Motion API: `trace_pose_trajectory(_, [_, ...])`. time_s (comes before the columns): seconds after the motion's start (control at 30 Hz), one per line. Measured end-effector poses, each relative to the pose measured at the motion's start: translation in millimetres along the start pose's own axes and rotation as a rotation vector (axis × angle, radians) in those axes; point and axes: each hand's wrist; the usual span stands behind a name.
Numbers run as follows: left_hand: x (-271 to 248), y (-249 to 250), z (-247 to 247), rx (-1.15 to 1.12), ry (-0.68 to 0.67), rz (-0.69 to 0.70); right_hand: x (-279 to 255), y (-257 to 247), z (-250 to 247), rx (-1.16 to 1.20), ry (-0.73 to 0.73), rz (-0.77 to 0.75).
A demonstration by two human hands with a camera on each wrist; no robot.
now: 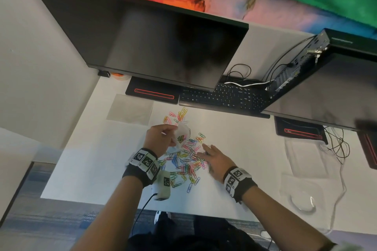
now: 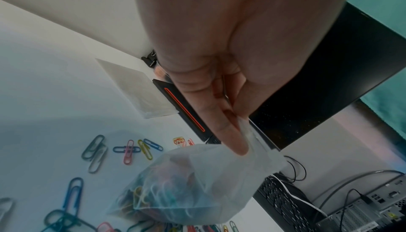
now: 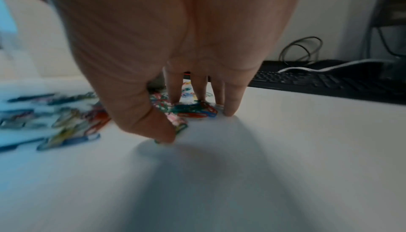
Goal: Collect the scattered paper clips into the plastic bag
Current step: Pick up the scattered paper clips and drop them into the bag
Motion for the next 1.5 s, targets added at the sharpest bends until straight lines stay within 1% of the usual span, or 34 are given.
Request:
trace_pose_trajectory(0.07, [-1.0,-0.4,2.0,0.005,0.0,0.001,2.1,1.7,3.0,-0.065,0.048,-0.054])
trace_pose_trajectory(0.17, [-1.5,-0.8,5.1,0.008,-0.006,0.009,5.3,1.2,3.6,-0.073,0.114,-0.074])
trace_pose_trajectory(0.23, [-1.0,-1.5,6.2,0.015,-0.01,0.011,8.0,-1.0,1.4,-0.057,0.156,-0.056])
trace_pose_trajectory(0.3, [-0.6,-1.7,6.9,0.016,-0.014,0.009,11.5,-0.9,-2.7,0.059,0.225,0.017])
trace_pose_trajectory(0.4, [-1.7,-0.5,8.0,0.012,-0.018,0.006,15.7,2.7,-16.5,0.455,0.4,0.301])
trace_pose_trajectory(0.47, [-3.2,0.7,9.1,0.008,-0.023,0.004,15.3,6.7,-28.5,0.796,0.44,0.506])
trace_pose_trajectory(0.5, [-3.6,1.0,9.9,0.004,-0.024,0.003,14.8,7.4,-35.3,0.977,0.427,0.574])
trace_pose_trajectory(0.53, [-3.9,1.3,11.0,0.001,-0.027,0.002,14.0,6.3,-43.6,1.159,0.4,0.597])
trace_pose_trajectory(0.57, [-3.9,1.3,12.4,0.003,-0.029,0.001,13.3,3.6,-52.2,1.332,0.379,0.584])
trace_pose_trajectory(0.63, [-3.5,1.0,15.1,0.005,-0.033,-0.005,13.8,-3.8,-69.7,1.575,0.367,0.491])
trace_pose_trajectory(0.73, [-2.4,0.5,19.4,0.019,-0.039,0.008,17.8,-21.0,-90.2,1.684,0.33,0.336])
trace_pose_trajectory(0.8, [-2.1,1.9,22.6,0.025,-0.045,0.011,21.5,-32.1,-94.4,1.674,0.264,0.292])
trace_pose_trajectory(0.9, [-2.0,3.0,26.7,0.027,-0.051,-0.011,27.5,-47.2,-92.2,1.509,0.193,0.337])
trace_pose_trajectory(1.0, [-3.1,4.1,29.3,0.032,-0.066,-0.007,31.4,-58.5,-96.0,1.345,0.229,0.42])
trace_pose_trajectory(1.07, [-4.7,6.2,30.5,0.046,-0.074,0.007,35.0,-62.8,-100.1,1.133,0.274,0.447])
trace_pose_trajectory(1.13, [-6.0,8.4,31.1,0.045,-0.067,0.006,40.2,-65.1,-102.1,0.876,0.299,0.406])
trace_pose_trajectory(1.17, [-6.2,8.9,31.0,0.043,-0.061,0.003,41.3,-67.0,-103.1,0.807,0.31,0.378])
trace_pose_trajectory(1.23, [-5.9,9.3,30.1,0.054,-0.053,0.007,43.5,-69.8,-103.1,0.766,0.302,0.351])
trace_pose_trajectory(1.33, [-5.5,9.6,28.4,0.07,-0.055,0.019,42.6,-72.1,-106.0,0.777,0.27,0.345])
trace_pose_trajectory(1.4, [-5.3,9.8,27.9,0.076,-0.061,0.022,41.8,-72.0,-107.1,0.764,0.281,0.329])
trace_pose_trajectory(1.5, [-5.0,8.3,27.3,0.094,-0.061,0.03,41.1,-75.4,-106.0,0.631,0.284,0.257])
Point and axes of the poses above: each hand's wrist, its own x-axis towards the middle knuckle, its own z-axis out of the palm, y = z × x, and after that the axes turned 1 degree about x, right-handed
